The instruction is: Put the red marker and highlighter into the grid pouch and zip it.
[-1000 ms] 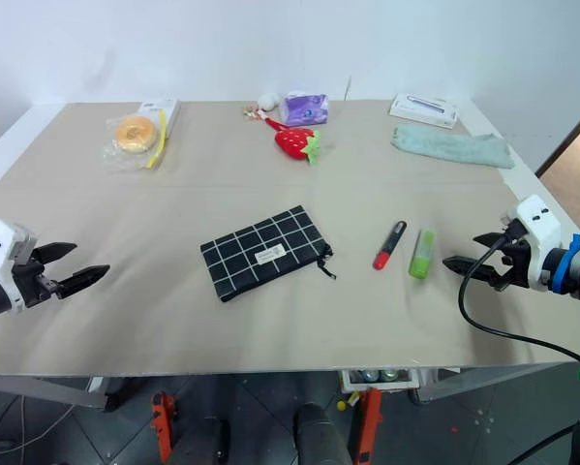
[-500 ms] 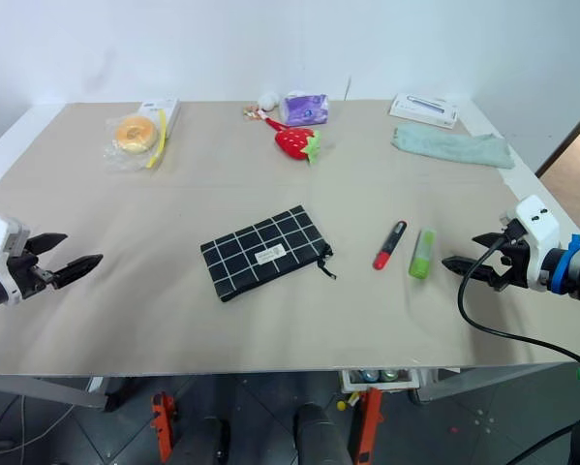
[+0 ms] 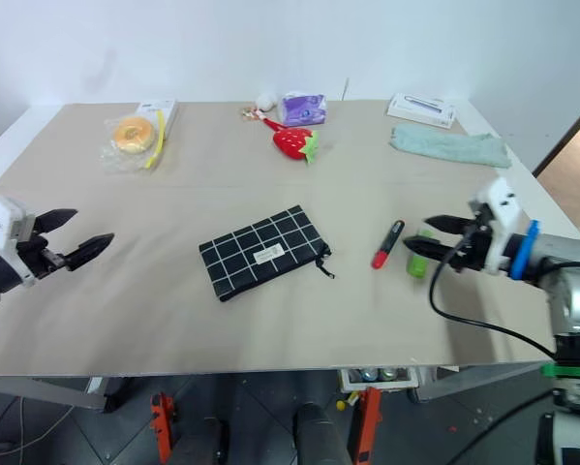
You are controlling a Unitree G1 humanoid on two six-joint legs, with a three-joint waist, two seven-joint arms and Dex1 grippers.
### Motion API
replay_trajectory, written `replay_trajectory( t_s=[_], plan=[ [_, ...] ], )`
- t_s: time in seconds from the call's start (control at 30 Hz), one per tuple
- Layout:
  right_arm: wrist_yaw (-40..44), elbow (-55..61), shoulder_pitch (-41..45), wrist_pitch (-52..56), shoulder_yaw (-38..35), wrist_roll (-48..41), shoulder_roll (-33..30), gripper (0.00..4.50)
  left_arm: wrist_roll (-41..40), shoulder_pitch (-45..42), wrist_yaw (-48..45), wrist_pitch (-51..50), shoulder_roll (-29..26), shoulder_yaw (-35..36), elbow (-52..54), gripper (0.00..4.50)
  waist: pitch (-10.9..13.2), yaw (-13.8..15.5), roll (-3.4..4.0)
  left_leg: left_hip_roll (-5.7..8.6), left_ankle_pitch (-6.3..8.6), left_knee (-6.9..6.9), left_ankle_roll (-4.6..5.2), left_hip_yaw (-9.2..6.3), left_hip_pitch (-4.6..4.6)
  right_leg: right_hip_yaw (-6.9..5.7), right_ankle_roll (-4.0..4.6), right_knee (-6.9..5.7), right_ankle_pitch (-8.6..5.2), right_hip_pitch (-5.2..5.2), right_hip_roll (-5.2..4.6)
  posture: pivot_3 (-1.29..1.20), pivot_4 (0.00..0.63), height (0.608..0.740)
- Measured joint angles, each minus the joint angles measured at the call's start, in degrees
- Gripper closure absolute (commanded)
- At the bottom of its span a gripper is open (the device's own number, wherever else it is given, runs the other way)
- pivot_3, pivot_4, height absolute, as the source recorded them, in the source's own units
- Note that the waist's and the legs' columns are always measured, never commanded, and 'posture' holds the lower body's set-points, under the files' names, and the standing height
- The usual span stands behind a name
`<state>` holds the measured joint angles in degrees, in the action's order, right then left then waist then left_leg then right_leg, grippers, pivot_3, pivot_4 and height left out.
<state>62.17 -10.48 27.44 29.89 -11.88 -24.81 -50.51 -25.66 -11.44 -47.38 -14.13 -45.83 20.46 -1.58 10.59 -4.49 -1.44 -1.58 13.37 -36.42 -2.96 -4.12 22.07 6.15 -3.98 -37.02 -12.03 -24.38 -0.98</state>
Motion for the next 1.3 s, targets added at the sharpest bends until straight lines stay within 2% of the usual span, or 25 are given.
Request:
replay_trajectory(
  t_s=[0.07, 0.1, 0.17, 0.33, 0.43, 0.53, 0.63, 0.87, 1.07, 1.3],
  plan=[
    [-4.27, 5.65, 0.62, 3.22, 0.96, -1.05, 4.42, 2.97, 1.84, -0.74, -0.83, 3.48, 0.70, -1.84, -0.04, 0.00, 0.00, 0.02, 0.00, 0.00, 0.00, -0.01, 0.00, -0.01, 0.02, 0.00, 0.00, 0.00, 0.01, 0.00, 0.01, 0.00, 0.150, 0.739],
    [-6.39, 8.19, 1.03, 4.47, 2.19, -1.22, 6.80, 3.59, 3.28, -0.94, -1.16, 5.52, 0.87, -3.23, -0.13, 0.00, 0.00, 0.03, -0.01, 0.00, 0.00, -0.01, 0.00, -0.01, 0.02, 0.01, 0.00, 0.00, 0.01, 0.00, 0.01, 0.00, 0.150, 0.739],
    [-10.03, 10.46, 2.21, 6.32, 4.88, -0.83, 10.71, 4.47, 6.01, -1.44, -1.94, 9.32, 1.53, -5.91, -0.57, 0.00, 0.00, 0.03, -0.01, 0.00, 0.00, -0.04, 0.00, -0.01, 0.04, 0.02, 0.00, 0.00, 0.02, 0.00, 0.01, 0.00, 0.150, 0.739],
    [-20.77, 9.60, 5.52, 7.87, 11.80, 4.01, 20.99, 4.47, 15.59, -2.29, -2.76, 24.02, 2.81, -13.31, -5.61, 0.00, -0.02, 0.06, -0.03, 0.01, 0.00, -0.02, 0.00, -0.01, 0.08, 0.03, 0.07, 0.00, 0.06, -0.03, 0.01, 0.00, 0.150, 0.739],
    [-25.49, 6.42, 6.22, 7.62, 14.67, 7.95, 24.20, 4.47, 20.23, -3.55, -2.09, 33.59, 3.76, -15.81, -9.04, 0.00, -0.04, 0.12, -0.06, 0.01, 0.00, -0.02, 0.00, -0.01, 0.13, 0.03, 0.34, 0.01, 0.23, -0.04, 0.00, 0.00, 0.150, 0.739],
    [-27.65, 4.00, 6.16, 8.38, 18.88, 11.60, 25.41, 4.47, 27.34, -5.64, -0.66, 47.96, 3.75, -19.57, -13.64, 0.00, -0.06, 0.36, -0.07, 0.03, 0.00, -0.01, 0.00, -0.02, 0.14, 0.03, 0.35, 0.02, 0.23, -0.05, -0.03, 0.00, 0.150, 0.739],
    [-27.60, 4.03, 6.23, 8.46, 19.35, 12.67, 25.31, 4.47, 32.47, -7.61, 1.04, 59.19, 3.39, -22.14, -18.11, 0.00, -0.19, 0.37, -0.23, 0.02, 0.00, -0.01, 0.00, -0.03, 0.11, -0.02, 0.34, 0.02, 0.23, 0.00, -0.02, 0.00, 0.150, 0.739],
    [-27.70, 4.74, 6.03, 8.63, 20.02, 13.93, 25.30, 4.47, 46.71, -14.43, 10.42, 79.46, 3.35, -25.61, -27.47, 0.00, -0.21, 0.43, -0.25, 0.02, -0.01, -0.03, 0.02, -0.04, 0.03, -0.03, 0.24, 0.01, 0.25, 0.07, -0.01, 0.00, 0.150, 0.739],
    [-28.72, 6.42, 5.21, 9.43, 19.96, 14.02, 26.09, 4.47, 59.14, -19.91, 21.78, 85.74, 6.23, -28.52, -33.30, 0.00, -0.25, 0.36, -0.24, 0.02, -0.01, -0.03, 0.03, -0.06, 0.02, -0.03, 0.24, 0.00, 0.26, 0.08, -0.01, 0.00, 0.150, 0.739],
    [-29.04, 7.04, 4.95, 10.26, 19.91, 14.21, 26.85, 4.47, 65.11, -24.85, 29.60, 86.88, 6.66, -33.49, -38.16, 0.00, -0.30, 0.34, -0.22, 0.02, -0.02, -0.04, 0.04, -0.08, -0.03, -0.05, -0.03, -0.02, 0.15, 0.11, 0.00, 0.00, 0.150, 0.739]
  ],
)
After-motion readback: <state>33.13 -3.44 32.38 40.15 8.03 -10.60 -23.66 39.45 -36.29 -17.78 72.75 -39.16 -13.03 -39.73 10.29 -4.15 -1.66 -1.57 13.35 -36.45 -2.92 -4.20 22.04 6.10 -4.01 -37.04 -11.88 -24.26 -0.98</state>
